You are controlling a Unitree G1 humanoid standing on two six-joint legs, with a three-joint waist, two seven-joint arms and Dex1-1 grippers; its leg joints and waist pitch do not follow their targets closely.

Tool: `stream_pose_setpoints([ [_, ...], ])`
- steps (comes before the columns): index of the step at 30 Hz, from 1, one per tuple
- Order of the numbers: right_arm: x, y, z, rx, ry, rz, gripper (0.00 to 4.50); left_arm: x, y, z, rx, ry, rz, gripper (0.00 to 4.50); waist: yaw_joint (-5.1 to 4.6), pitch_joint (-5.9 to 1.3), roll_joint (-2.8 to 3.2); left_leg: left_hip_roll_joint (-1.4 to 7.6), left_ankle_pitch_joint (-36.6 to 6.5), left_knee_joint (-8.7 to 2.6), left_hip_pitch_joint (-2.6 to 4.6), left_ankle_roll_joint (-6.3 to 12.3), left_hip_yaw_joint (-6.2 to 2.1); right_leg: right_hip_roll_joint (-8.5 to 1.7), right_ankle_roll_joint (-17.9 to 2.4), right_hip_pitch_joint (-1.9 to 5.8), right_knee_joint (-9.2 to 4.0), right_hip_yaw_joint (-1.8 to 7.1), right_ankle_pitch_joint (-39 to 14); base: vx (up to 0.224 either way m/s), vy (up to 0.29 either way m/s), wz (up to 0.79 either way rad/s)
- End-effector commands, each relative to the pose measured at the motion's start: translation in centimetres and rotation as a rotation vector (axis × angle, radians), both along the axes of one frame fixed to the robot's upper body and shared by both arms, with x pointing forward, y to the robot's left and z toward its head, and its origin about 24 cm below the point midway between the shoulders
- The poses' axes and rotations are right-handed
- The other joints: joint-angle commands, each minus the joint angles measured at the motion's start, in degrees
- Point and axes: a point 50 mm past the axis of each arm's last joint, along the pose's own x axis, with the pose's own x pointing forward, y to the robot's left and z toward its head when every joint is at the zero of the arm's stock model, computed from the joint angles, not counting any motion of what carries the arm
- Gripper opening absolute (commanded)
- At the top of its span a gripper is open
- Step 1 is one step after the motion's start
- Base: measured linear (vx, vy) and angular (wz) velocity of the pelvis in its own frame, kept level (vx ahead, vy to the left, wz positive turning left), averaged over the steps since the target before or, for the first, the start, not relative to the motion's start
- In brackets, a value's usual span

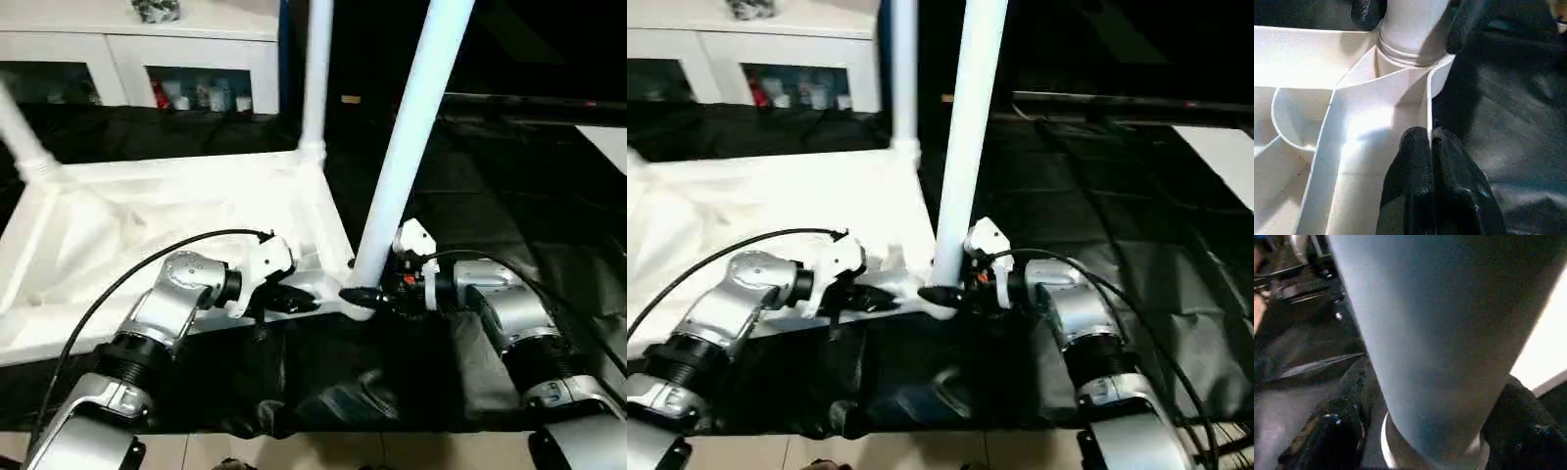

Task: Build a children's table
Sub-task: Rotate leg to tighten

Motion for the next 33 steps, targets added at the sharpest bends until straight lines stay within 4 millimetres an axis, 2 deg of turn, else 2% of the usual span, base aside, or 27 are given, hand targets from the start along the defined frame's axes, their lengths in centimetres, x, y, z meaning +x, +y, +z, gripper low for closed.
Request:
stream_pose_setpoints([
  [1,-1.3,1.6,-1.1,-0.033,0.053,0.132,2.75,0.1,-1.6,1.2,-0.039,-0.055,-0.063,0.0,-0.23,-4.17,0.51,3.01,-22.24,-5.12,2.28,-0.8,-1.18,-1.66,-11.32,1.7,-3.37,1.29,-20.0,0.0,0.0,0.0],
  [2,-1.4,1.6,-1.2,-0.041,0.055,0.142,2.52,0.1,-1.6,1.3,-0.039,-0.055,-0.064,0.0,-0.24,-4.08,0.42,2.99,-23.4,-5.14,2.37,-1.17,-1.27,-1.75,-10.76,1.54,-3.6,1.32,-21.76,0.0,0.0,0.0],
  [3,-1.4,1.6,-1.2,-0.045,0.057,0.149,2.52,0.1,-1.6,1.3,-0.039,-0.054,-0.064,0.0,-0.3,-4.04,0.21,2.97,-23.68,-5.14,2.37,-1.23,-1.26,-1.76,-10.57,1.48,-3.7,1.34,-22.37,0.0,0.0,0.0],
  [6,-1.7,1.8,-1.3,-0.042,0.067,0.16,2.33,0.0,-1.5,1.3,-0.038,-0.052,-0.063,0.0,-0.27,-3.98,0.21,2.96,-24.55,-5.17,2.45,-1.56,-1.39,-1.85,-9.99,1.35,-3.84,1.39,-23.88,0.0,0.0,0.0],
  [8,-1.8,1.9,-1.4,-0.04,0.073,0.167,2.16,0.0,-1.5,1.3,-0.04,-0.052,-0.06,0.0,-0.33,-3.92,-0.01,2.95,-24.71,-5.2,2.37,-1.54,-1.45,-1.94,-9.48,1.32,-3.98,1.4,-25.04,0.0,0.0,0.0],
  [13,-1.9,2.3,-1.7,-0.025,0.079,0.148,2.05,0.2,-1.8,1.2,-0.055,-0.06,-0.026,0.0,-0.41,-3.89,-0.06,2.9,-25.08,-5.16,2.44,-1.71,-1.57,-2.02,-8.76,1.16,-4.16,1.42,-26.41,0.0,0.0,0.0],
  [15,-1.4,2.9,-1.8,0.015,0.066,0.047,2.04,0.6,-2.4,1.2,-0.072,-0.072,0.016,0.0,-0.46,-3.88,-0.38,2.9,-24.81,-5.15,2.38,-1.62,-1.54,-2.06,-8.7,1.12,-4.17,1.46,-26.52,0.0,0.0,0.0],
  [16,-1.0,3.1,-1.9,0.026,0.053,-0.01,2.04,0.8,-2.7,1.3,-0.072,-0.082,0.043,0.0,-0.55,-3.84,-0.26,2.84,-24.96,-5.18,2.33,-1.77,-1.68,-2.11,-8.44,1.11,-4.22,1.41,-27.32,0.0,0.0,0.0],
  [17,-0.5,3.3,-2.0,0.032,0.045,-0.079,2.04,1.1,-3.0,1.3,-0.073,-0.094,0.073,0.0,-0.91,-3.7,-0.4,2.79,-25.46,-5.24,2.16,-2.27,-1.75,-2.13,-7.92,1.0,-4.35,1.32,-28.85,0.0,0.0,0.0],
  [19,0.5,4.0,-2.3,0.036,0.029,-0.243,2.0,1.8,-3.8,1.4,-0.075,-0.12,0.134,0.0,-1.29,-3.6,-0.34,2.55,-27.79,-5.04,2.61,-3.26,-2.07,-2.21,-6.32,0.59,-4.96,0.98,-33.77,0.0,0.0,0.0],
  [20,0.9,4.3,-2.4,0.036,0.031,-0.304,1.98,2.1,-4.2,1.5,-0.077,-0.127,0.16,0.0,-1.71,-3.59,-0.42,2.45,-29.06,-5.09,2.43,-3.76,-2.45,-2.23,-5.3,0.85,-5.14,0.6,-35.74,0.0,0.0,0.0],
  [21,1.2,4.8,-2.4,0.041,0.034,-0.363,1.98,2.4,-4.7,1.6,-0.081,-0.136,0.192,0.0,-2.0,-3.51,-0.22,2.47,-29.61,-5.21,2.31,-4.05,-2.56,-2.17,-5.0,0.88,-5.15,0.51,-35.89,0.0,0.0,0.0],
  [22,1.7,5.7,-2.6,0.033,0.037,-0.443,1.97,2.8,-5.5,1.8,-0.088,-0.145,0.234,0.0,-2.61,-3.48,-0.21,2.42,-31.84,-5.29,2.43,-4.52,-2.83,-1.98,-4.78,0.72,-5.37,0.14,-36.0,0.0,0.0,0.0],
  [23,1.8,5.8,-2.6,0.03,0.037,-0.456,1.96,2.9,-5.7,1.8,-0.089,-0.146,0.24,0.0,-3.15,-3.36,0.16,2.33,-34.28,-5.2,2.72,-4.87,-2.86,-1.84,-4.69,0.31,-5.63,-0.05,-36.42,0.0,0.0,0.0],
  [24,2.1,6.5,-2.7,0.013,0.045,-0.504,1.96,3.2,-6.2,1.9,-0.091,-0.151,0.272,0.0,-3.49,-3.44,0.36,2.21,-35.96,-5.08,3.01,-4.94,-3.09,-1.84,-4.35,0.49,-5.92,-0.55,-37.02,0.0,0.0,0.0],
  [25,2.3,7.2,-2.6,0.003,0.047,-0.538,1.96,3.4,-6.6,1.9,-0.093,-0.154,0.299,0.0,-3.89,-3.3,0.58,2.16,-36.77,-5.18,2.98,-4.93,-3.14,-1.76,-4.34,0.43,-6.08,-0.71,-36.99,0.0,0.0,0.0],
  [26,2.3,7.2,-2.6,0.003,0.047,-0.538,1.96,3.4,-6.6,1.9,-0.093,-0.154,0.299,0.0,-4.38,-3.41,0.43,2.19,-37.69,-5.3,2.82,-4.8,-3.41,-1.74,-3.97,1.03,-6.3,-1.34,-36.69,0.0,0.0,0.0],
  [27,2.8,8.3,-2.3,0.017,0.055,-0.6,1.96,3.7,-7.2,2.0,-0.096,-0.157,0.33,0.0,-4.31,-3.39,0.82,2.25,-38.37,-5.41,2.91,-4.72,-3.48,-1.71,-3.91,1.21,-6.42,-1.6,-36.25,0.0,0.0,0.0],
  [28,3.0,8.8,-2.0,0.034,0.052,-0.622,1.96,3.8,-7.3,2.0,-0.096,-0.159,0.341,0.0,-5.05,-3.11,1.34,2.59,-41.94,-6.21,2.8,-5.36,-4.02,-1.58,-3.85,1.68,-6.4,-2.72,-34.59,0.0,0.0,0.0],
  [29,3.1,9.1,-1.7,0.046,0.032,-0.625,1.96,3.8,-7.4,2.0,-0.096,-0.164,0.338,0.0,-5.17,-2.87,1.9,3.03,-45.57,-7.41,2.73,-6.0,-4.08,-0.93,-4.25,2.24,-5.81,-3.34,-31.0,0.0,0.0,0.0],
  [30,3.2,9.3,-1.5,0.055,0.016,-0.62,1.96,3.8,-7.4,2.0,-0.095,-0.167,0.331,0.0,-5.17,-2.87,1.9,3.03,-45.57,-7.41,2.73,-6.0,-4.08,-0.93,-4.25,2.24,-5.81,-3.34,-31.0,0.0,0.0,0.0],
  [31,3.2,9.6,-1.3,0.091,0.021,-0.613,2.3,3.7,-7.2,1.9,-0.09,-0.168,0.325,0.0,-5.04,-2.72,2.17,3.72,-48.18,-8.89,2.43,-6.06,-3.6,-0.48,-5.33,3.05,-4.2,-3.7,-26.58,0.0,0.0,0.0],
  [32,3.2,9.5,-1.2,0.112,0.035,-0.607,2.51,3.7,-7.1,1.9,-0.089,-0.169,0.313,0.0,-4.54,-2.74,2.11,4.01,-48.62,-10.0,2.47,-6.0,-2.5,-0.09,-6.81,3.19,-2.52,-3.41,-23.12,0.0,0.0,0.0],
  [33,3.2,9.5,-1.1,0.121,0.042,-0.605,2.65,3.6,-7.0,1.9,-0.089,-0.17,0.307,0.0,-4.69,-2.73,1.46,3.6,-47.46,-9.51,2.77,-5.41,-2.06,-0.21,-6.85,2.74,-3.18,-3.01,-23.88,0.0,0.0,0.0],
])
